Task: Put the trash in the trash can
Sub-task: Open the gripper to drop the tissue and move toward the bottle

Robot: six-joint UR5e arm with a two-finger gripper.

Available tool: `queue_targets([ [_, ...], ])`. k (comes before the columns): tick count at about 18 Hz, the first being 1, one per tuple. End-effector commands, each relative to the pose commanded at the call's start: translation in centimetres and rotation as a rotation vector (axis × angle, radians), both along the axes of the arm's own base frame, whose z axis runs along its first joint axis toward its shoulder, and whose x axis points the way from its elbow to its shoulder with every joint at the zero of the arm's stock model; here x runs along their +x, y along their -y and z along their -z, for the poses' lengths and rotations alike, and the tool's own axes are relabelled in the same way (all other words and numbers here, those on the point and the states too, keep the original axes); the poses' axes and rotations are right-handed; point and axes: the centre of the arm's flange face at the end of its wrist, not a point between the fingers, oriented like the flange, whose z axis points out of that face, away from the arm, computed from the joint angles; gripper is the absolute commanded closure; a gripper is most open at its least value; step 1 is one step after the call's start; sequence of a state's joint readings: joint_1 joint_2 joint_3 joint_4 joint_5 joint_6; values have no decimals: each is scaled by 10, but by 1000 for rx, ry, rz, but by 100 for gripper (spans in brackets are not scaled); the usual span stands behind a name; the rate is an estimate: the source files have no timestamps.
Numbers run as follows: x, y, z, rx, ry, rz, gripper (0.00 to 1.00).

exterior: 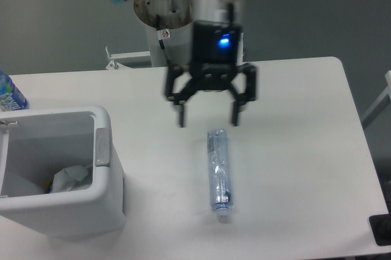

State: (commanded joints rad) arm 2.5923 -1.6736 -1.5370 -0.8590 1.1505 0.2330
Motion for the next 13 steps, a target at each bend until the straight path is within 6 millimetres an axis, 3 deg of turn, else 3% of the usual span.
queue_targets([
  [4, -10, 5, 10, -71, -73, 39, 0],
  [13, -46, -4, 66, -199, -69, 51, 0],
])
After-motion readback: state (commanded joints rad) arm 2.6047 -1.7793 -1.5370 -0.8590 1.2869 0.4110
